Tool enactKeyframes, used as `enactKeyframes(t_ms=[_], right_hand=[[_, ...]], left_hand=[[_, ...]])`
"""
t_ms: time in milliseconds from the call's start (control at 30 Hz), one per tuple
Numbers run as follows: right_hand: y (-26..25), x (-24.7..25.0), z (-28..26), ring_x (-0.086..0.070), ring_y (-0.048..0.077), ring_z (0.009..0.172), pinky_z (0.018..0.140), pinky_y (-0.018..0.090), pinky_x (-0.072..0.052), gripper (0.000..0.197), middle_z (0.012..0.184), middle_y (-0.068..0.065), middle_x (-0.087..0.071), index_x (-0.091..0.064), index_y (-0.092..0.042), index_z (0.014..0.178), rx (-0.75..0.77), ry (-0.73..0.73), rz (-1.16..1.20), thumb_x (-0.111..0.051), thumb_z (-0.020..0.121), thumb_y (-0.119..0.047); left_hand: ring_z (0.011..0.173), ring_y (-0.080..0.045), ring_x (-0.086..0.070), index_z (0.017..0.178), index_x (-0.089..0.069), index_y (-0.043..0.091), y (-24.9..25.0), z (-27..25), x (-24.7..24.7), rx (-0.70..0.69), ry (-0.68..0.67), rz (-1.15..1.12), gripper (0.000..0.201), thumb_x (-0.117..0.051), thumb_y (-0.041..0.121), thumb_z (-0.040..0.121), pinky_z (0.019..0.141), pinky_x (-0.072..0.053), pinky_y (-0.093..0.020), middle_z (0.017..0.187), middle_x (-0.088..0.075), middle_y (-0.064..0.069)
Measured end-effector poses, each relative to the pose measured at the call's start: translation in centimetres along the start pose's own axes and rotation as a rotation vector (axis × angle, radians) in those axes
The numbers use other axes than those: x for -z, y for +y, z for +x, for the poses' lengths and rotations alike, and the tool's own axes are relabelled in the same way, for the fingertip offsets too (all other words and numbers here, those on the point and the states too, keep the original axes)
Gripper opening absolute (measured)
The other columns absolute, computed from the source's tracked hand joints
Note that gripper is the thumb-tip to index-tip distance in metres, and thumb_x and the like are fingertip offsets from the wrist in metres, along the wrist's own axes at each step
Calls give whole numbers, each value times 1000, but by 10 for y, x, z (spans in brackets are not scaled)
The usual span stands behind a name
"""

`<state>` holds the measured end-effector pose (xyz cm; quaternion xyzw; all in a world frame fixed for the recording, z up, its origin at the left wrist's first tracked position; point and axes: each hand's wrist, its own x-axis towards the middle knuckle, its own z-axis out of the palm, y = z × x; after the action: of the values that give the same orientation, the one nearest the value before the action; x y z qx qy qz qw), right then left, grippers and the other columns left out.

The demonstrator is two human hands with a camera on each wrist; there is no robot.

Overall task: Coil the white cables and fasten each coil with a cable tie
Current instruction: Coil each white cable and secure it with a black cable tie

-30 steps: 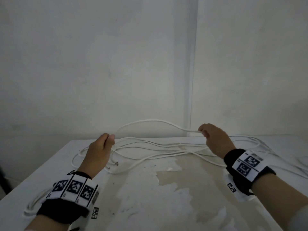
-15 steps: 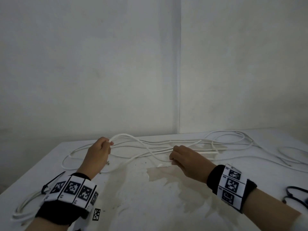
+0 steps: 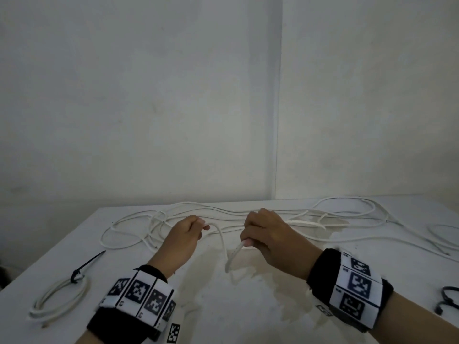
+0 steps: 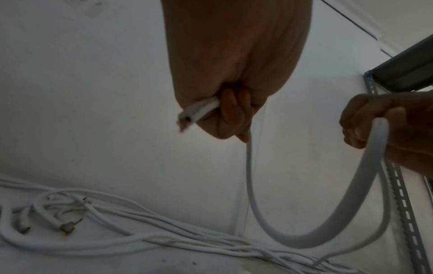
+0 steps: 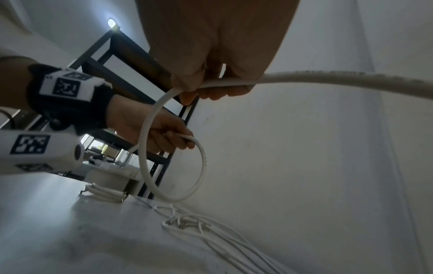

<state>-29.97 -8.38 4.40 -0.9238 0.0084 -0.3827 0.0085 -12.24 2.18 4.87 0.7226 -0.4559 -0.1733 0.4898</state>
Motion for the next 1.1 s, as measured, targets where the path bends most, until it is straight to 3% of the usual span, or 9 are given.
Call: enactKeyframes(t_ms=[133,267,467,600,667,767,867,967,1100], right_hand=[[4,8,13,-37,11,68,63,23,-31,27,72,8,-57,-64,-7,74,-70,-51,129,-45,87,-21],[10,13,24,-46,15,71,67,21,-34,31,74,11,-59,-66,-2,78,-232,-109,233,-47,88,-24],[5,7,29,-47,8,67,64,10,-34,14,69,-11,-48,-67,1,85,-378,-126,282,-58,88,-9],[3,13,32,-57,11,73,71,22,-46,10,75,-7,-59,-66,-4,83,-499,-110,364,-60,88,-11],[3,14,32,-53,0,63,62,12,-40,10,67,-15,-55,-64,-11,79,-516,-130,379,-59,88,-13],[3,15,32,-49,-5,56,57,9,-36,14,53,-20,-53,-60,-18,76,-548,-148,416,-59,89,-16],[4,16,27,-48,2,55,57,13,-36,15,58,-13,-53,-64,-13,83,-557,-180,411,-54,93,-20],[10,16,19,-49,17,62,63,27,-40,14,65,-5,-51,-61,-17,95,-587,-104,382,-47,96,-19],[15,17,13,-42,6,57,63,28,-36,13,61,-14,-47,-61,-15,88,-559,-66,256,-50,94,-18]], left_hand=[[38,-3,-30,75,-65,11,4,-3,-2,15,-39,-53,37,-41,27,98,42,-24,-20,49,-36,8],[35,-3,-27,73,-66,11,14,-11,-10,45,-132,-140,40,-42,31,97,39,-22,-14,42,-33,11],[38,-5,-24,85,-69,0,30,-20,-21,50,-220,-220,51,-39,40,95,41,-21,-17,44,-30,10],[38,-2,-27,81,-69,11,33,-22,-20,4,-251,-208,32,-46,29,95,41,-25,-13,48,-37,13],[40,-2,-27,81,-68,14,33,-22,-18,-6,-256,-214,29,-46,28,95,42,-25,-13,48,-36,13],[39,-2,-28,81,-65,16,32,-21,-18,-18,-251,-176,26,-46,28,95,43,-26,-11,42,-36,13],[39,0,-32,80,-64,16,31,-20,-15,-31,-214,-168,26,-45,26,95,44,-26,-10,45,-40,13],[40,0,-31,80,-65,17,29,-16,-8,-28,-142,-190,27,-44,24,96,43,-26,-12,57,-37,6],[41,6,-41,84,-65,14,27,-15,-7,-14,-159,-157,27,-44,25,96,46,-32,-10,53,-47,17]])
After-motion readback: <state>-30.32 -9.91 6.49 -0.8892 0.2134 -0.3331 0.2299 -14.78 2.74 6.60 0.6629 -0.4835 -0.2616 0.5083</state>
